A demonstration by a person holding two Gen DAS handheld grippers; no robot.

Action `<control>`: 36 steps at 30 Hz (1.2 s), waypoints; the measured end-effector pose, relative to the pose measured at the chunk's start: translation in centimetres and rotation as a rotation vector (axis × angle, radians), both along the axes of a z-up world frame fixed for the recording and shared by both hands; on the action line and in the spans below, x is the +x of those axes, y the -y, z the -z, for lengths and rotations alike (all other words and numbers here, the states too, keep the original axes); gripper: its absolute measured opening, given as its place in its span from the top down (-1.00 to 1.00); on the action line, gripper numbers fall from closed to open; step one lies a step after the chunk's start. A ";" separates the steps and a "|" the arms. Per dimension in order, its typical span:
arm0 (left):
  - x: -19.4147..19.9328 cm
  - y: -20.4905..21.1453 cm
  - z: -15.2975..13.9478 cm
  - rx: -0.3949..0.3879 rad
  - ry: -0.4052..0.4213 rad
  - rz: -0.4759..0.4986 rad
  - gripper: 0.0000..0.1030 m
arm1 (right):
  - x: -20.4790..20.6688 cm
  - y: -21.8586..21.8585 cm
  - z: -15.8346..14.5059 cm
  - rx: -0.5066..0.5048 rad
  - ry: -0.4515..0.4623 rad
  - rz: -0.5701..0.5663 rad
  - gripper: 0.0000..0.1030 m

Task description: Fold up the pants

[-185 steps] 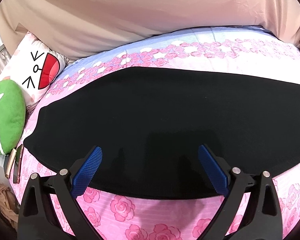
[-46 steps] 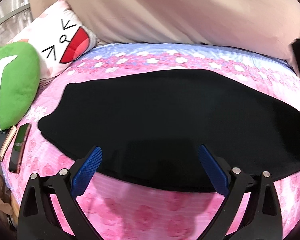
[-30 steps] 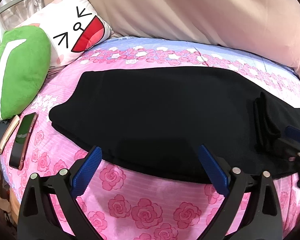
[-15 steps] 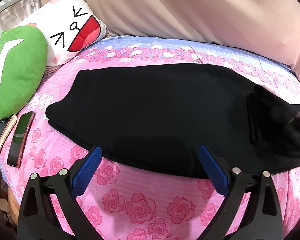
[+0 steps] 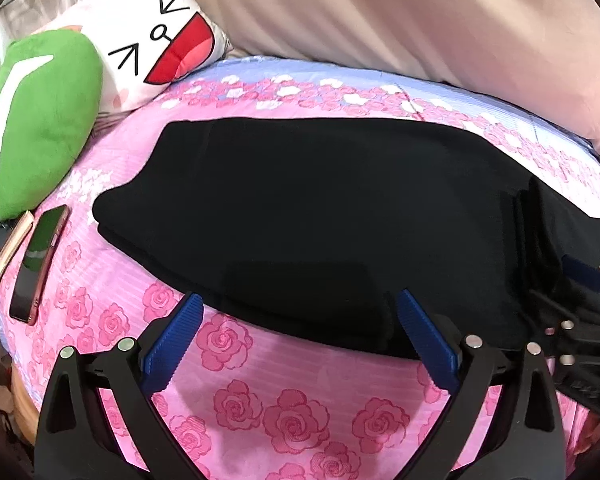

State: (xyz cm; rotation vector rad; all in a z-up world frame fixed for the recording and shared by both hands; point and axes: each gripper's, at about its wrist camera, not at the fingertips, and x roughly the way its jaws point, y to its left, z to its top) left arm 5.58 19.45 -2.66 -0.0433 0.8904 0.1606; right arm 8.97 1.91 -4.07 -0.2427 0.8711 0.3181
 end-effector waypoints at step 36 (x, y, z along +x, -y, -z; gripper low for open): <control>2.4 -15.0 2.5 -0.353 -0.002 -0.359 -0.86 | -3.7 22.2 0.9 0.409 -0.078 0.424 -0.62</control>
